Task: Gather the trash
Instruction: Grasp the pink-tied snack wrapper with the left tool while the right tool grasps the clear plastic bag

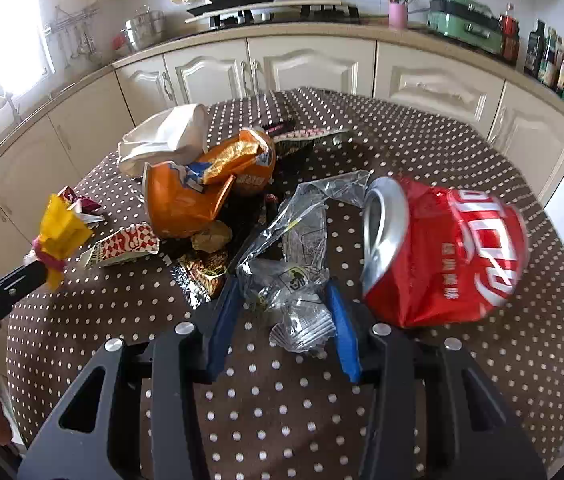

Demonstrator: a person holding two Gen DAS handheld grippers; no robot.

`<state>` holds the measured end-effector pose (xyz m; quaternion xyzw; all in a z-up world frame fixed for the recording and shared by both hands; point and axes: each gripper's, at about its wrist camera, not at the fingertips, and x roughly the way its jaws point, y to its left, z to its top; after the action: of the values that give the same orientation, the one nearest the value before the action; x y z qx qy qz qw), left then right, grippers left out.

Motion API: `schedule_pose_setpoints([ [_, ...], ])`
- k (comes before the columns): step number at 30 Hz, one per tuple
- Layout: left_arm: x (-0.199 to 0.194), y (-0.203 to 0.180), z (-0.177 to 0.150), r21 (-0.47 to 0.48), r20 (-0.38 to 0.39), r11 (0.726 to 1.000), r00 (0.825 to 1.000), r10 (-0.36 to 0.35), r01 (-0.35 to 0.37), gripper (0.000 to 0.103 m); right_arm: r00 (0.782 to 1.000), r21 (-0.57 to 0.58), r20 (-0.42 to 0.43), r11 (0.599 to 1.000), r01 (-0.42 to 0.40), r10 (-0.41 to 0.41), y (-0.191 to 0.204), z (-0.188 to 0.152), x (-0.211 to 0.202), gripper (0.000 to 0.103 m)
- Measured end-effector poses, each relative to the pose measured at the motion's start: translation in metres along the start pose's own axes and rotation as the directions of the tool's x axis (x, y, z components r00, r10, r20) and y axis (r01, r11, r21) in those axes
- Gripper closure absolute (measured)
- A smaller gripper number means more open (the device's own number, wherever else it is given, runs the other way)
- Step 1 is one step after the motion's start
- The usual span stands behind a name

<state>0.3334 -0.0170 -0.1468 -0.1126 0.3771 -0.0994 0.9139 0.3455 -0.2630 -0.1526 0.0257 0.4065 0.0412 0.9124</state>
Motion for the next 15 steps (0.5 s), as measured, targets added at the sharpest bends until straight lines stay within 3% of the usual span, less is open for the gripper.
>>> schedule_pose_setpoints([
  [8,-0.055,0.001,-0.021,0.008,0.064,1.000,0.998,-0.023,0.023,0.070,0.990,-0.011,0.122,0.997,-0.074,0.075,0.030,-0.026,-0.063,0.062],
  [13,-0.090,0.014,-0.038,-0.011,0.106,1.000,0.994,-0.010,0.011,0.070,0.969,-0.123,0.142,0.975,-0.185,0.201,0.086,-0.038,-0.088,0.062],
  [15,-0.104,0.025,-0.046,-0.023,0.119,0.999,0.993,0.026,-0.024,0.070,0.957,-0.166,0.130,0.958,-0.235,0.258,0.112,-0.044,-0.091,0.062],
])
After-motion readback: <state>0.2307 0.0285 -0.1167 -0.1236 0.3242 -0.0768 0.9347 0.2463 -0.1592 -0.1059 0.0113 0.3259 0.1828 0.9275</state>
